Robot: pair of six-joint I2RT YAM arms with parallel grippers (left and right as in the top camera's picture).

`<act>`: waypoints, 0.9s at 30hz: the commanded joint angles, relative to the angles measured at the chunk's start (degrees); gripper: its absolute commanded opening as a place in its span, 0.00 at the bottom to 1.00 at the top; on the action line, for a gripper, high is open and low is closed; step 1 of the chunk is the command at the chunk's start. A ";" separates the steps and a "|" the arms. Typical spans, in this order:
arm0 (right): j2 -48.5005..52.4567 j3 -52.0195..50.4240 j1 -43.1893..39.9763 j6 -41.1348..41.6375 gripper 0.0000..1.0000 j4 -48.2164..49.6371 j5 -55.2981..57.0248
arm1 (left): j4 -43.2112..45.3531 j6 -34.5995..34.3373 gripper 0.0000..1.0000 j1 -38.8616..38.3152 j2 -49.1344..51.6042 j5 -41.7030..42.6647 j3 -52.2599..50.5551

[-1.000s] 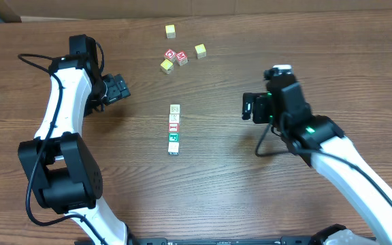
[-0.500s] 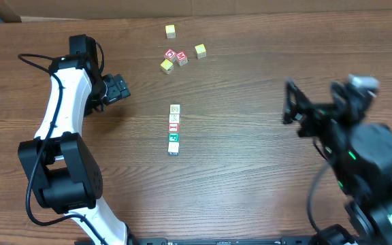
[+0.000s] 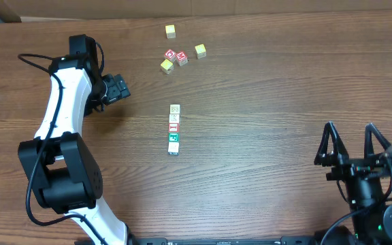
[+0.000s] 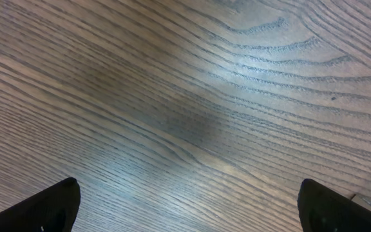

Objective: Flip 5 blocks

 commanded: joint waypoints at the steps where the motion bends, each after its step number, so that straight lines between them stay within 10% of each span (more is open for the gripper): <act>1: -4.37 -4.63 -0.46 -0.17 1.00 3.61 -1.75 | -0.09 -0.15 1.00 -0.28 -1.01 -0.68 0.76; 14: -11.85 -23.34 -4.81 -6.40 1.00 49.11 -12.37 | -0.09 -0.15 1.00 -0.28 -1.01 -0.68 0.76; 27: -11.85 -31.54 -6.03 -6.08 1.00 41.53 -13.77 | -0.09 -0.15 1.00 -0.28 -1.01 -0.68 0.76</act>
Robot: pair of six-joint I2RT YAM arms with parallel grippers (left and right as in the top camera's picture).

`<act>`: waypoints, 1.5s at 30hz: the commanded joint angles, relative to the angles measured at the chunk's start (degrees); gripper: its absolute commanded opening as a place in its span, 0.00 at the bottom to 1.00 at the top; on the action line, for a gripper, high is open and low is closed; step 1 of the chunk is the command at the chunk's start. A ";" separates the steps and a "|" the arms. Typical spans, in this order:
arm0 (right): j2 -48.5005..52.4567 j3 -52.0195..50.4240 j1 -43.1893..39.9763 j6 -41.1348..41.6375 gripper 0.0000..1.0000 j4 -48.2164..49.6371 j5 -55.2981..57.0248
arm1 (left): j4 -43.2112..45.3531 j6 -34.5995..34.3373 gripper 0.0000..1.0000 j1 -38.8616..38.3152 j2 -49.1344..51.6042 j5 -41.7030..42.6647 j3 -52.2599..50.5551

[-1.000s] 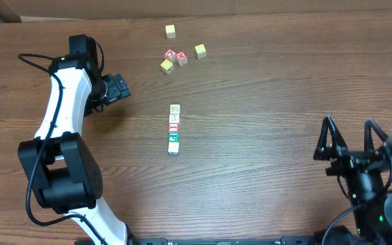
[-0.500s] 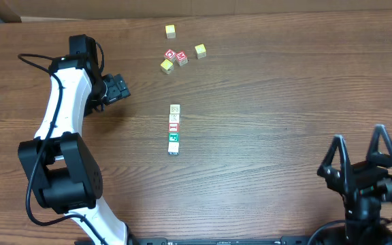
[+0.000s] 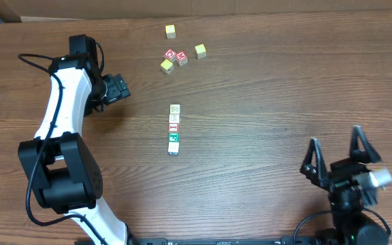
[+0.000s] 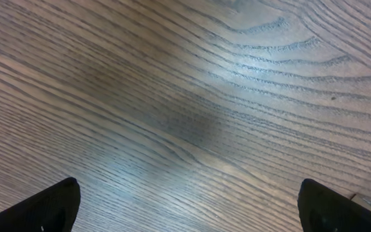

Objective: Flip 5 blocks

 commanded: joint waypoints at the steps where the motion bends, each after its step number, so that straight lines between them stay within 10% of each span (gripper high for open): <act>1: -0.50 -0.59 -0.26 -0.07 1.00 -2.91 -0.96 | -0.09 -0.15 1.00 -0.28 -1.01 -0.66 0.76; 10: -0.50 -0.59 -0.26 -3.19 1.00 -27.74 -0.92 | -0.09 -0.13 1.00 -0.28 -1.01 -0.66 0.76; 45: -0.50 -0.59 -0.26 -7.74 1.00 -27.41 -0.46 | -0.09 -0.13 1.00 -0.31 -1.01 -0.66 0.76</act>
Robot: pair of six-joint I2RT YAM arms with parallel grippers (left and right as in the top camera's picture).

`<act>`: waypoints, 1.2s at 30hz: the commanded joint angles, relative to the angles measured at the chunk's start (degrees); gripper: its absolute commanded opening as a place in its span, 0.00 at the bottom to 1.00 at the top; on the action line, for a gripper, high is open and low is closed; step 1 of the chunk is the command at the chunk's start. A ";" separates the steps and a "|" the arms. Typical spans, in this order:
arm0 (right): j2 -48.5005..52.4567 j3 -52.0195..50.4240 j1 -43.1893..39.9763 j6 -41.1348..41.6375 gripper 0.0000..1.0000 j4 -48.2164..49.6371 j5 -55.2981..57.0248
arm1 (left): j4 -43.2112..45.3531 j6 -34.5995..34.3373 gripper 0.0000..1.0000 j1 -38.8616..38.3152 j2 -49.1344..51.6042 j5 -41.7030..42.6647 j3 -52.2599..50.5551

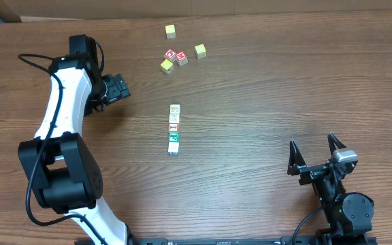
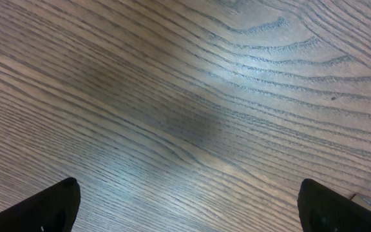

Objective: Flip 5 blocks

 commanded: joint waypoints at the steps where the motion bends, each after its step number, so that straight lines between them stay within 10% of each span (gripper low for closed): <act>1: -0.50 -0.59 -0.22 -0.22 1.00 0.26 0.28 | -0.07 -0.13 1.00 -0.31 -1.01 -0.68 0.76; 36: -0.50 -0.59 -0.22 -0.22 1.00 0.26 0.28 | -0.11 -0.15 1.00 -1.79 -2.58 -0.68 0.76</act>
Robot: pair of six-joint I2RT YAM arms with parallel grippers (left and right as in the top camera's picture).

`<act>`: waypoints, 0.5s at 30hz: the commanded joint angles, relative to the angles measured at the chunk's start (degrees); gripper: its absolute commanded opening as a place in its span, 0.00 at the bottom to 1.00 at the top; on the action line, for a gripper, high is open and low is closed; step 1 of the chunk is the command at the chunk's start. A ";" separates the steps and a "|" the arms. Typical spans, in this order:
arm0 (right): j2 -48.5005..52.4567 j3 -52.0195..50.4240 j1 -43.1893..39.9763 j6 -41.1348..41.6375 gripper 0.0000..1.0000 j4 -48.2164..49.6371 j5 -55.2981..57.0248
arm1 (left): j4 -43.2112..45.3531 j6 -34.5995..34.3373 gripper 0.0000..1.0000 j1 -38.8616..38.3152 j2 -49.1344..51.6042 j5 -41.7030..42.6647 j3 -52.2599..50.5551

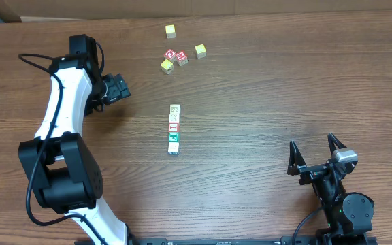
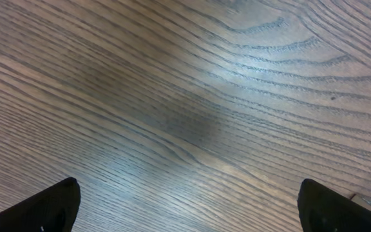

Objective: Flip 5 blocks

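Observation:
A row of several small blocks (image 1: 174, 128) lies end to end mid-table, white, red and green faces up. A loose cluster lies farther back: a yellow block (image 1: 171, 30), two red blocks (image 1: 176, 56), a yellow one (image 1: 200, 50) and another yellow one (image 1: 166, 65). My left gripper (image 1: 120, 88) hovers at the left, well away from both groups; its fingertips (image 2: 50, 205) stand wide apart over bare wood, open and empty. My right gripper (image 1: 314, 158) stands open at the front right, holding nothing.
The wooden table (image 1: 271, 82) runs to a pale wall at the back edge. The white left arm (image 1: 63, 116) reaches along the left side. The right arm's base (image 1: 349, 207) sits at the front right corner.
The right arm stood open at the far right edge, then drew in toward the front, and ended lower at the front right, where it stays. The left arm and all blocks kept their places throughout.

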 commanded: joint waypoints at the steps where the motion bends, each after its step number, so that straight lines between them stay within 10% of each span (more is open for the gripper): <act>1: -0.52 -0.59 -0.22 -0.24 1.00 0.28 0.31 | -0.09 -0.13 1.00 -2.14 -3.67 -0.66 0.76; 15: -0.52 -0.59 -0.22 -0.22 1.00 0.28 0.31 | -0.13 -0.13 1.00 -12.76 -32.98 -0.63 0.76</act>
